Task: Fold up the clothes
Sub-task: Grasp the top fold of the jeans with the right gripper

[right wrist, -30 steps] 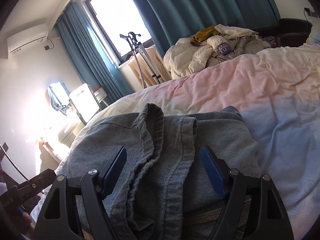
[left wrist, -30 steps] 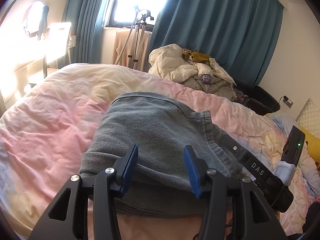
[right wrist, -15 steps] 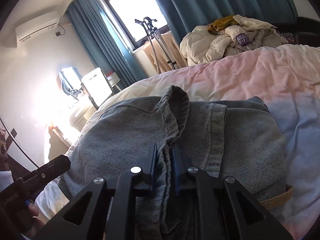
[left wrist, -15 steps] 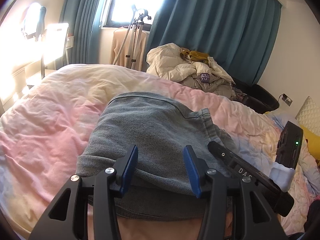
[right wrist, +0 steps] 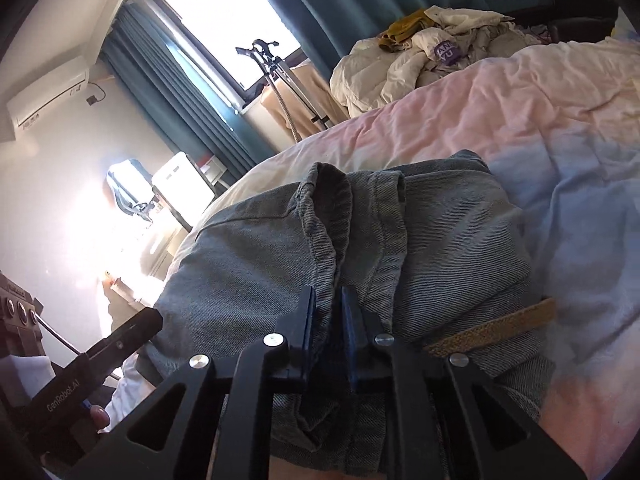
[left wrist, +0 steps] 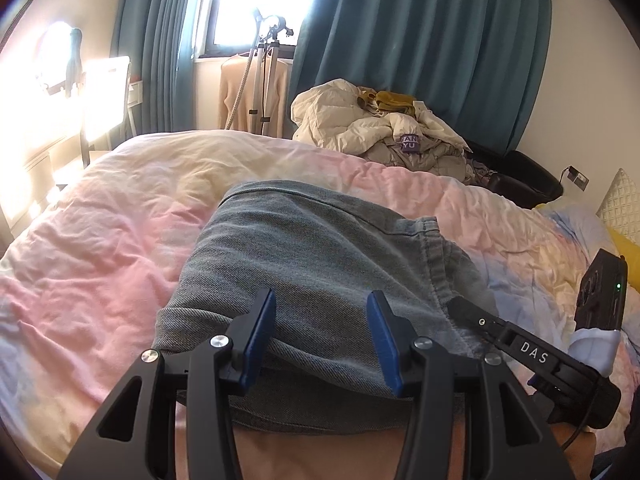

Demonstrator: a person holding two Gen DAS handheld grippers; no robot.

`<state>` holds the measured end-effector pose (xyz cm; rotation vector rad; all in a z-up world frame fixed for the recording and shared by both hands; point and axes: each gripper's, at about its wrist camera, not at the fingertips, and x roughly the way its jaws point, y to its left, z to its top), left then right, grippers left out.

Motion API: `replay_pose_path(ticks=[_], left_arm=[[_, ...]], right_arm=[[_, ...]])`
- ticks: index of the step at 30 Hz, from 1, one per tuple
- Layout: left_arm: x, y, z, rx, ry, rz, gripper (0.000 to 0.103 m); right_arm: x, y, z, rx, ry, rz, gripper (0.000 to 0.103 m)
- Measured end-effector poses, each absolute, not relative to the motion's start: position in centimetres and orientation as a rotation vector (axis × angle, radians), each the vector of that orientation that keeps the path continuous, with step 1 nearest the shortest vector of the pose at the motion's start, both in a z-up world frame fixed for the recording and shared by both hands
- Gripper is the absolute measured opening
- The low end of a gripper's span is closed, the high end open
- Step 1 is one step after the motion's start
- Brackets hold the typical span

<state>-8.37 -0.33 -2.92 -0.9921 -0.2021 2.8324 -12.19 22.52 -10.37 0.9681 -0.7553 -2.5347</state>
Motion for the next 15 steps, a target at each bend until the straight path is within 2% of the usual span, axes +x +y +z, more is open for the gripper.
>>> replay_pose_path(ticks=[6, 8, 10, 12, 15], left_arm=[[-8.0, 0.2, -2.9, -0.987, -0.162, 2.830, 0.048], [-8.0, 0.3, -2.9, -0.987, -0.152, 2.831, 0.048], [-8.0, 0.5, -3.0, -0.993, -0.144, 2.826, 0.048], [-8.1, 0.7, -3.0, -0.997, -0.132, 2.826, 0.048], [-8.1, 1.0, -3.1, -1.002, -0.114, 2.825, 0.048]], right_arm=[[-12.4, 22.4, -10.2, 0.984, -0.727, -2.532, 0.030], [-12.1, 22.1, -9.7, 0.955, -0.684, -2.571, 0.043], [-11.6, 21.9, -9.0, 0.919, -0.647, -2.635, 0.069], [-11.4, 22.0, -8.7, 0.900, -0.631, -2.673, 0.074], [-12.5, 22.5, -9.7, 0.974, -0.683, -2.630, 0.075]])
